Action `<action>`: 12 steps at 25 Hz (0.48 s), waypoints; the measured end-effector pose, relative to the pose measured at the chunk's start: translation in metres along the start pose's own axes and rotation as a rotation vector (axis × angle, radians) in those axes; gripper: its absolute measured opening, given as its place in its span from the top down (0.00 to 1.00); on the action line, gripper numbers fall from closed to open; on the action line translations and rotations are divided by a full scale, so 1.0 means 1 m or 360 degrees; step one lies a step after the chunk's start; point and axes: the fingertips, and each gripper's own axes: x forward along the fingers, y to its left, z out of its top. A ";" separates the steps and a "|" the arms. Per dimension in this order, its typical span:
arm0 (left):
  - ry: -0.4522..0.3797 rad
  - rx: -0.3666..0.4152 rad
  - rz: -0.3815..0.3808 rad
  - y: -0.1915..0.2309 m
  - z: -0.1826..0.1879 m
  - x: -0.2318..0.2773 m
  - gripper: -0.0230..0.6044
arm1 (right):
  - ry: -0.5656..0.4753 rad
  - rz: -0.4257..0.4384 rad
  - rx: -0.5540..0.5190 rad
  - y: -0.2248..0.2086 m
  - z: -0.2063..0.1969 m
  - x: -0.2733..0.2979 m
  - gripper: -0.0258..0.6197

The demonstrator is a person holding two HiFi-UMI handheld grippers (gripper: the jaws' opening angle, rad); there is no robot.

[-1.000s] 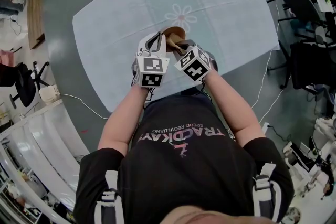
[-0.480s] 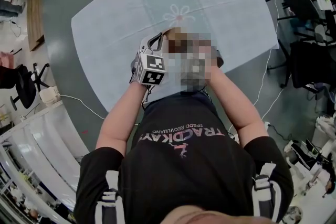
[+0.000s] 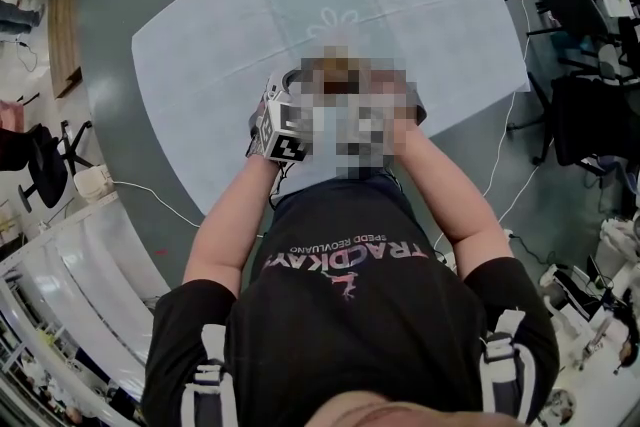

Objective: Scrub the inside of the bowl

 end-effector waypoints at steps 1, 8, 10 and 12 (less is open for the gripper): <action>-0.0009 -0.0027 0.0007 0.002 0.000 0.000 0.91 | 0.0013 0.0021 0.0031 0.002 -0.002 0.002 0.91; -0.0071 -0.0189 0.0062 0.015 0.008 0.000 0.89 | 0.0017 0.0249 0.0381 0.023 -0.011 0.009 0.91; -0.0077 -0.0207 0.0070 0.015 0.007 0.001 0.89 | -0.0002 0.0323 0.0488 0.031 -0.007 0.009 0.91; -0.0082 -0.0221 0.0077 0.017 0.008 -0.001 0.89 | -0.0030 0.0395 0.0589 0.037 0.000 0.008 0.91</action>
